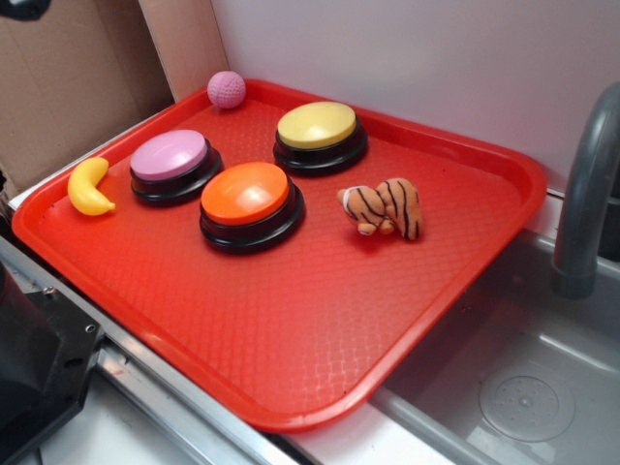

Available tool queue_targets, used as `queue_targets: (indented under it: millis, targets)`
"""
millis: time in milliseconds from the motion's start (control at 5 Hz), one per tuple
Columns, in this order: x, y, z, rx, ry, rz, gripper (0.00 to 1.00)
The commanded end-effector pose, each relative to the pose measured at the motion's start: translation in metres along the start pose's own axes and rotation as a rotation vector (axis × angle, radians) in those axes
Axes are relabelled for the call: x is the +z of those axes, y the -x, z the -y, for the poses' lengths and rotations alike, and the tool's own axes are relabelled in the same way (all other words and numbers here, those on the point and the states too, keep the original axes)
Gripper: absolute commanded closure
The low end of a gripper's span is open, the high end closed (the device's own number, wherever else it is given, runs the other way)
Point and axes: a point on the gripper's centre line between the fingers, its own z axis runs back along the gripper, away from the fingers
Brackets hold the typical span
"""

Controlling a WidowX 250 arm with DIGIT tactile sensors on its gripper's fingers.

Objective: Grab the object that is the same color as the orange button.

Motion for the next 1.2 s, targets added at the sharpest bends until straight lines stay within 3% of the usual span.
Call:
queue_targets:
  millis: [0, 400, 1000]
  targets:
    - [0.0, 0.0, 0.0, 0.0, 0.0, 0.0, 0.0]
    - [-0.017, -0.036, 0.007, -0.155, 0.007, 0.04, 0.0]
    - [-0.062, -0.097, 0.054, -0.316, 0.013, 0.177, 0.0]
